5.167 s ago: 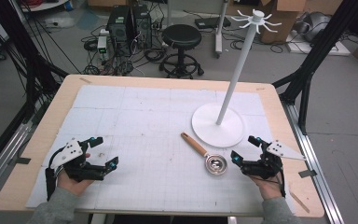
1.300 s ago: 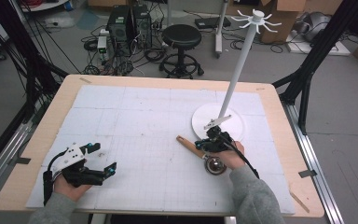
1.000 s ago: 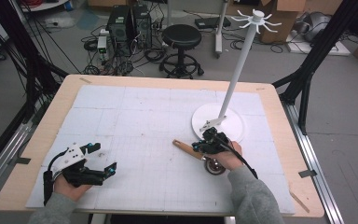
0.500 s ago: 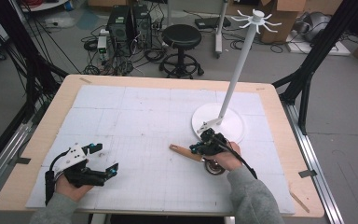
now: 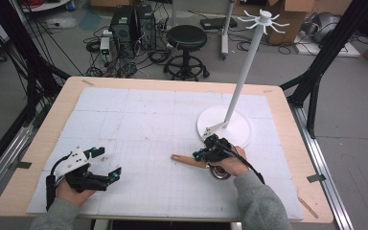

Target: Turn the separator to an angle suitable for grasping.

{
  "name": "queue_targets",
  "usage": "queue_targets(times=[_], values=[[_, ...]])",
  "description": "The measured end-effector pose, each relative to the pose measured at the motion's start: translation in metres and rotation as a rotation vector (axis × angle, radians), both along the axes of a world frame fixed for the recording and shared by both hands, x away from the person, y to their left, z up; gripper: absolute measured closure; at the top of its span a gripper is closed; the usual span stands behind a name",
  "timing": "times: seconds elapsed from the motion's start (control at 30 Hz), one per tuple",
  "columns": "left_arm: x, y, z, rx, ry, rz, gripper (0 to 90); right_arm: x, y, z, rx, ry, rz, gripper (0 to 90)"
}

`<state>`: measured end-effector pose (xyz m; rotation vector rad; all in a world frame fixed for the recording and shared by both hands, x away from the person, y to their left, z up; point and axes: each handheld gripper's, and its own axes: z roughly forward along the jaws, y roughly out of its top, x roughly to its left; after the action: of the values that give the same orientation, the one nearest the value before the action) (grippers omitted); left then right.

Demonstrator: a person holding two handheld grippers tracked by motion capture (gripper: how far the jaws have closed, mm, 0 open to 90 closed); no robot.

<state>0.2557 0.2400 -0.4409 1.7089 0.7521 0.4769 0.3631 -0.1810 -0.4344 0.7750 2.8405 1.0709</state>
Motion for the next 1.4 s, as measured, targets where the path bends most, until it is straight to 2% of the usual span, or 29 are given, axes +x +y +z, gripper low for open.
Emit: queue_targets(times=[0.43, 0.7, 0.77, 0.87, 1.03, 1.1, 1.13, 1.23, 1.27, 1.3, 1.37, 1.4], values=[[0.0, 0.0, 0.0, -0.005, 0.003, 0.002, 1.8, -0.004, 0.005, 0.0, 0.003, 0.005, 0.065, 90.0], [0.001, 0.0, 0.0, -0.002, 0.006, 0.0, 1.8, -0.006, 0.006, 0.0, 0.003, 0.008, 0.071, 90.0], [0.001, 0.0, 0.0, -0.003, 0.005, 0.0, 1.8, -0.005, 0.006, 0.001, 0.003, -0.024, 0.077, 90.0], [0.001, 0.001, -0.001, -0.002, 0.006, 0.001, 1.8, -0.005, 0.0, 0.009, 0.049, -0.05, 0.056, 90.0], [0.002, 0.001, -0.001, -0.007, 0.008, 0.003, 1.8, -0.005, -0.01, 0.018, 0.107, -0.081, 0.063, 89.8], [0.002, 0.001, -0.001, -0.003, 0.007, 0.001, 1.8, -0.005, -0.011, 0.02, 0.114, -0.089, 0.071, 88.2], [0.003, 0.001, -0.002, -0.004, 0.01, 0.004, 1.8, -0.007, -0.012, 0.023, 0.12, -0.121, 0.086, 79.3], [0.004, 0.002, -0.002, -0.001, 0.012, 0.005, 1.8, -0.008, -0.014, 0.026, 0.126, -0.128, 0.122, 66.7], [0.004, 0.002, -0.002, -0.001, 0.012, 0.005, 1.8, -0.008, -0.014, 0.026, 0.126, -0.128, 0.122, 66.7], [0.004, 0.002, -0.002, -0.004, 0.011, 0.006, 1.8, -0.009, -0.015, 0.028, 0.114, -0.15, 0.145, 60.3], [0.004, 0.002, -0.002, -0.005, 0.011, 0.005, 1.7, -0.01, -0.017, 0.032, 0.103, -0.192, 0.137, 47.7], [0.004, 0.002, -0.002, -0.006, 0.011, 0.005, 1.8, -0.01, -0.018, 0.035, 0.093, -0.201, 0.134, 44.3]])
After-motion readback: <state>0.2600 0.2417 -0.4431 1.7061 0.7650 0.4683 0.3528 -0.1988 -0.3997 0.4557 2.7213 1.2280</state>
